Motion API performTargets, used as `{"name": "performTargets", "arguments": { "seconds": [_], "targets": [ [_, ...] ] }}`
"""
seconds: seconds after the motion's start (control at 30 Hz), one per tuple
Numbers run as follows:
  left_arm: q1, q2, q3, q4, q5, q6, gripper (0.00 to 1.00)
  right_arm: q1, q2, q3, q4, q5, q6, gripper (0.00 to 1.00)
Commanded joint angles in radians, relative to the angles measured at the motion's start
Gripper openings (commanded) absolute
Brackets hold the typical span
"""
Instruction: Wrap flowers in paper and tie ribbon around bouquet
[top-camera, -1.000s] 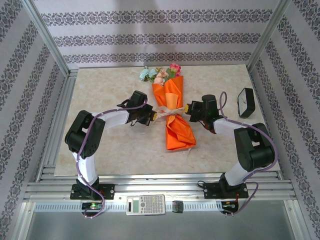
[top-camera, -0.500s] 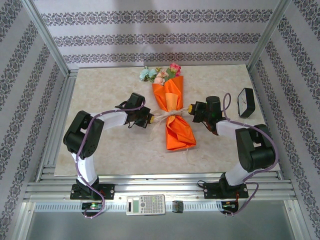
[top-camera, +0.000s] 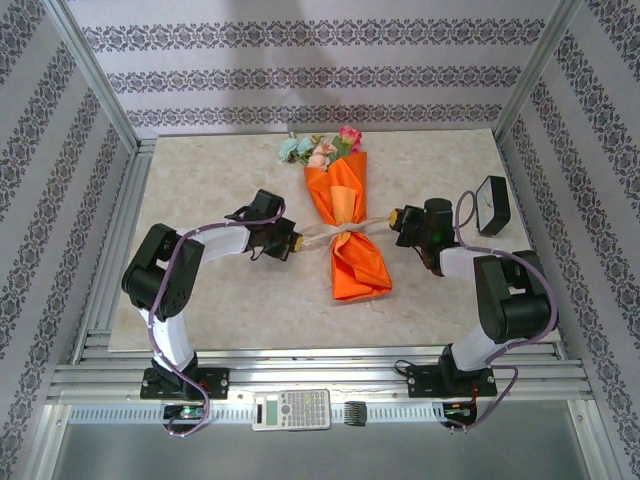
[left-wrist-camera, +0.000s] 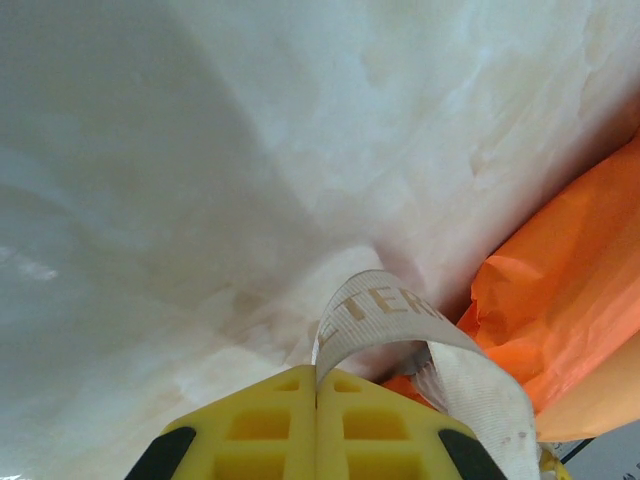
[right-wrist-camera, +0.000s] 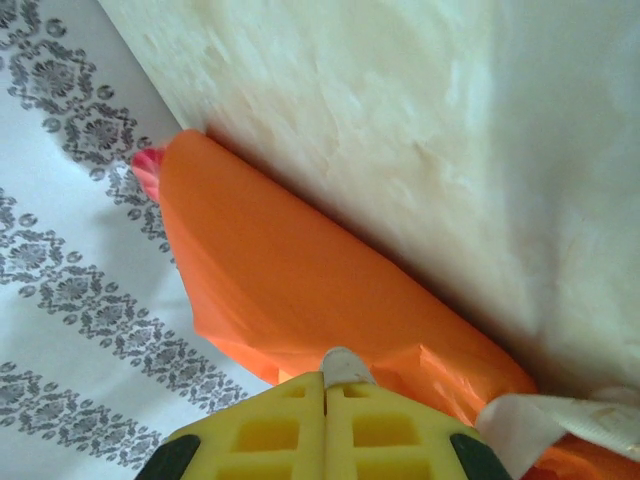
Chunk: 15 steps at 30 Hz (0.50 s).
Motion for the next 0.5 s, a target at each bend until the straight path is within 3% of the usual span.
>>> {"name": "performTargets", "arguments": {
  "seconds": [0.0,0.3,0.43,0.47],
  "targets": [
    [0.016,-0.031,-0.013,-0.049,0.004,0.028,0.00,-0.019,0.025,-0.024,0.092,0.061,0.003,0.00],
    [0.016,-0.030,-0.015,-0.043,0.011,0.027,0.00,-0.049,0.072,-0.045,0.109,0.069,0.012,0.00],
    [0.014,-0.015,0.005,-0.037,0.034,0.038,0.00,-0.054,0.117,-0.004,0.091,0.000,-0.009,0.00],
    [0.008,-0.010,0.016,-0.033,0.042,0.044,0.00,-0.051,0.125,0.008,0.087,-0.023,-0.017,0.09]
  ]
}}
